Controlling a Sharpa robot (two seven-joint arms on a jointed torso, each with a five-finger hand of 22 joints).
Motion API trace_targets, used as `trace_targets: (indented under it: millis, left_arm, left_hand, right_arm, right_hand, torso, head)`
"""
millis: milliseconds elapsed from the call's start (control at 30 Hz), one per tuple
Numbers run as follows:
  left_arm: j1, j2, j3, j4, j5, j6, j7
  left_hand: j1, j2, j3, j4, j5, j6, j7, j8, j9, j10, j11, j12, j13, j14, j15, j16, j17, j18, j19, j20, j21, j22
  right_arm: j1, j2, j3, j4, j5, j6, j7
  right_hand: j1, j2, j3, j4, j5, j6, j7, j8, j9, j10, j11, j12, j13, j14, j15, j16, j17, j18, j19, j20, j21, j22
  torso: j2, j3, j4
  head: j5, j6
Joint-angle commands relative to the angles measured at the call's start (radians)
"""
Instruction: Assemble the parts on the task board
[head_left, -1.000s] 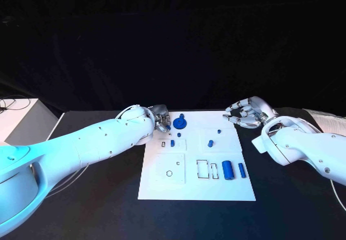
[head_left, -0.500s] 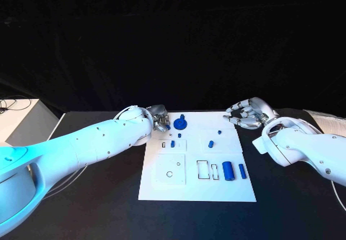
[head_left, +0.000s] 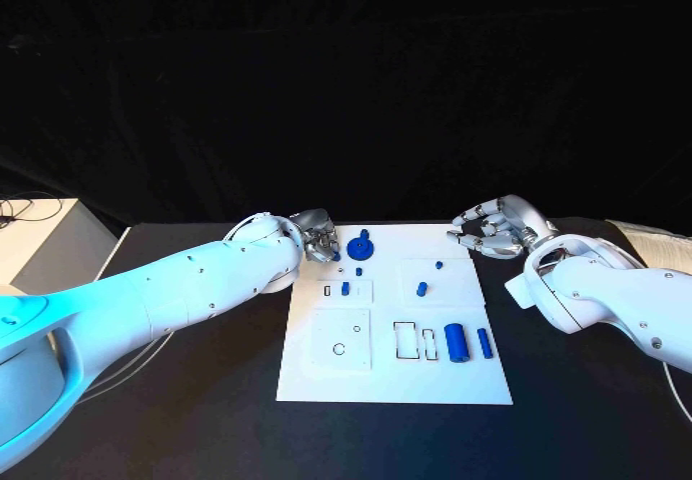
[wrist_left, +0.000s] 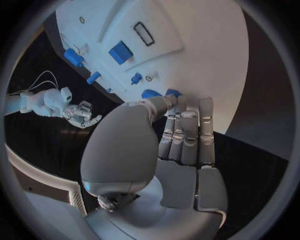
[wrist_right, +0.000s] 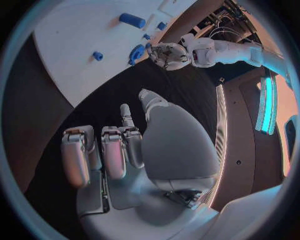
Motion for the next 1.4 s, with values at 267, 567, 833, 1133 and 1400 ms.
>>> trace_targets:
  millis: [267, 567, 833, 1133, 1400]
  left_arm:
    - [-0.004, -0.013, -0.001, 0.012, 0.060, -0.090, 0.095]
    - [-0.006, -0.027, 0.000, 0.025, 0.066, -0.107, 0.133]
    - [-0.007, -0.033, 0.000, 0.036, 0.001, -0.091, 0.120]
    - [-0.007, -0.023, -0.003, 0.028, -0.051, -0.097, 0.032]
    - [-0.008, -0.011, -0.005, 0.018, -0.084, -0.084, -0.041]
  left_hand:
    - [-0.012, -0.008, -0.002, -0.008, 0.000, -0.004, -0.003, -0.009, -0.004, 0.006, 0.002, 0.003, 0.003, 0.002, -0.001, -0.002, 0.005, 0.014, -0.003, 0.000, 0.004, 0.005]
    - [-0.032, -0.041, -0.033, -0.019, 0.001, -0.029, -0.007, -0.043, -0.017, 0.001, 0.002, -0.006, 0.003, -0.017, 0.002, -0.019, -0.018, 0.014, -0.018, 0.004, -0.006, -0.001]
    - [-0.073, -0.088, -0.177, -0.005, -0.014, -0.078, 0.001, -0.051, -0.021, -0.094, 0.018, 0.045, 0.025, -0.115, 0.022, -0.053, -0.101, 0.014, -0.038, 0.026, -0.061, -0.032]
    - [-0.061, -0.080, -0.326, 0.076, -0.028, -0.076, -0.021, 0.102, 0.035, -0.121, -0.001, 0.246, 0.100, -0.040, 0.006, 0.032, 0.006, 0.015, 0.003, 0.016, -0.085, -0.051]
    - [-0.023, -0.074, -0.375, 0.155, -0.027, -0.080, -0.048, 0.242, 0.085, -0.120, -0.026, 0.378, 0.144, 0.061, -0.016, 0.128, 0.164, -0.006, 0.100, -0.003, 0.002, 0.057]
  right_arm:
    - [0.000, -0.001, 0.000, 0.002, -0.008, 0.006, 0.011]
    - [-0.001, -0.002, 0.000, 0.002, -0.008, 0.005, 0.012]
    - [-0.001, -0.003, 0.000, 0.002, -0.008, 0.006, 0.011]
    - [-0.001, -0.003, 0.000, 0.001, -0.008, 0.006, 0.011]
    - [-0.001, -0.003, 0.000, 0.001, -0.008, 0.006, 0.011]
  right_hand:
    - [-0.009, -0.003, 0.004, -0.001, 0.006, -0.007, 0.000, 0.004, 0.002, 0.065, 0.007, -0.003, 0.227, 0.097, 0.006, -0.005, 0.241, 0.001, 0.090, 0.003, -0.005, 0.243]
    - [-0.009, -0.003, 0.004, -0.001, 0.006, -0.007, 0.000, 0.004, 0.002, 0.065, 0.007, -0.003, 0.227, 0.097, 0.006, -0.005, 0.241, 0.001, 0.090, 0.003, -0.005, 0.243]
    - [-0.009, -0.003, 0.004, -0.001, 0.006, -0.007, 0.000, 0.004, 0.002, 0.065, 0.007, -0.003, 0.227, 0.097, 0.006, -0.005, 0.241, 0.001, 0.090, 0.003, -0.005, 0.243]
    - [-0.009, -0.003, 0.004, -0.001, 0.006, -0.007, 0.000, 0.004, 0.002, 0.065, 0.007, -0.003, 0.227, 0.097, 0.006, -0.005, 0.241, 0.001, 0.090, 0.003, -0.005, 0.243]
    - [-0.009, -0.003, 0.004, -0.001, 0.006, -0.007, 0.000, 0.004, 0.002, 0.065, 0.007, -0.003, 0.227, 0.097, 0.006, -0.005, 0.241, 0.001, 0.090, 0.003, -0.005, 0.243]
  torso:
    - [0.000, 0.0005, -0.0002]
    - [0.000, 0.0001, -0.0006]
    - [0.000, 0.0002, 0.0004]
    - [0.000, 0.0013, -0.0007]
    - [0.001, 0.0018, -0.0018]
  head:
    - [0.001, 0.003]
    - [0.001, 0.005]
    - [0.001, 0.003]
    - [0.004, 0.004]
    - [0.004, 0.003]
